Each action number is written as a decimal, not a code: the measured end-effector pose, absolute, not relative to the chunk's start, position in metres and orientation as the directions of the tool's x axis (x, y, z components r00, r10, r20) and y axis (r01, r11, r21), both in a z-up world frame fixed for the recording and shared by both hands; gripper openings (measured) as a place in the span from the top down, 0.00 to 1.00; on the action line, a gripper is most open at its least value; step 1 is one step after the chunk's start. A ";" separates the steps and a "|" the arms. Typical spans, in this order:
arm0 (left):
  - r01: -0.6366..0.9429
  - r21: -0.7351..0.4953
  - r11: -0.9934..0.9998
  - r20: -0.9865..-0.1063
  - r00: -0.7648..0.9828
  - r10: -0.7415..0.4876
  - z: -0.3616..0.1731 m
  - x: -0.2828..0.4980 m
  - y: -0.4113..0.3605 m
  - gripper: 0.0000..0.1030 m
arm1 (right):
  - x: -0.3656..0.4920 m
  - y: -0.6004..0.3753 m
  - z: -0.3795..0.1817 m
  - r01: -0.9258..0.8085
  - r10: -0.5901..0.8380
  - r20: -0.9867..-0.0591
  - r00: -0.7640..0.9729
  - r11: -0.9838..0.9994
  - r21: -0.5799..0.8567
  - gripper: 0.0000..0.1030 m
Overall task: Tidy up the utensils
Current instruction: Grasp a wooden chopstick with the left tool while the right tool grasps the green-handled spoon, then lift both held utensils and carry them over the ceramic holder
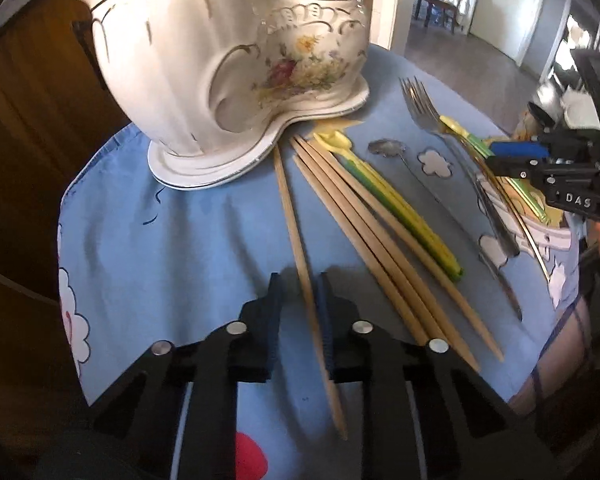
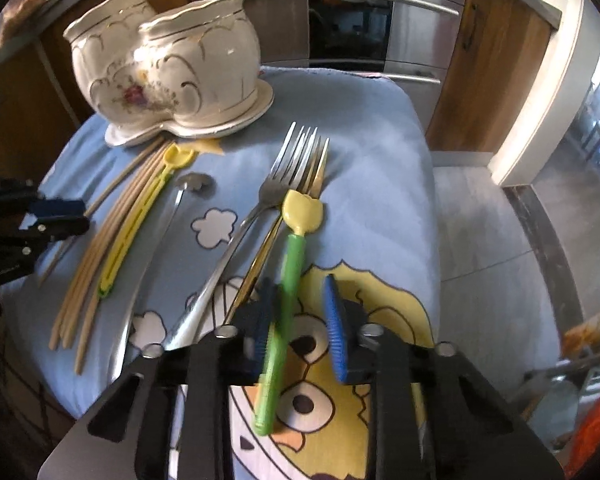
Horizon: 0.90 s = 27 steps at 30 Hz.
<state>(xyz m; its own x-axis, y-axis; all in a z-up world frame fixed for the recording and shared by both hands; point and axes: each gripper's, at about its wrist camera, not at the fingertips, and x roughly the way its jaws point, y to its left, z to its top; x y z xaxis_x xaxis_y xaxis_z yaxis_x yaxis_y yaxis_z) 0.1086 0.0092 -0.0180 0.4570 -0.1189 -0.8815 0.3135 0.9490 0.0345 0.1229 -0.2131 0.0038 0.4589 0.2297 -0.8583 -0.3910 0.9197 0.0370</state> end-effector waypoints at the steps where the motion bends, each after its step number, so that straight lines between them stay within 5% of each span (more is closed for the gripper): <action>1: 0.313 0.035 0.949 -0.881 0.459 -0.118 -0.017 0.108 0.008 0.88 | 0.123 -0.214 0.004 -0.388 0.236 -0.857 0.458 0.920 0.046 0.89; 3: 0.310 0.033 0.950 -0.882 0.457 -0.118 -0.015 0.108 0.009 0.94 | 0.122 -0.217 0.005 -0.376 0.237 -0.853 0.464 0.925 0.053 0.90; 18: 0.368 0.045 0.929 -0.854 0.497 -0.155 0.024 0.070 0.004 0.95 | 0.103 -0.232 0.048 -0.373 0.300 -0.758 0.579 0.924 0.081 0.90; 27: 0.373 0.062 0.926 -0.673 0.701 -0.237 0.087 0.069 -0.004 0.95 | 0.108 -0.221 0.105 -0.424 0.427 -0.593 0.682 0.892 0.155 0.90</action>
<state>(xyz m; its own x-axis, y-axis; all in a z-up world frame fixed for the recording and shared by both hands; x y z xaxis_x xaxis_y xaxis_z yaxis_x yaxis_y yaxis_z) 0.0687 -0.0039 0.0873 0.7006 -0.2372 -0.6730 0.3732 0.9257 0.0623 0.1083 -0.2209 0.1046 0.6823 0.4272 -0.5933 -0.4240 0.8923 0.1548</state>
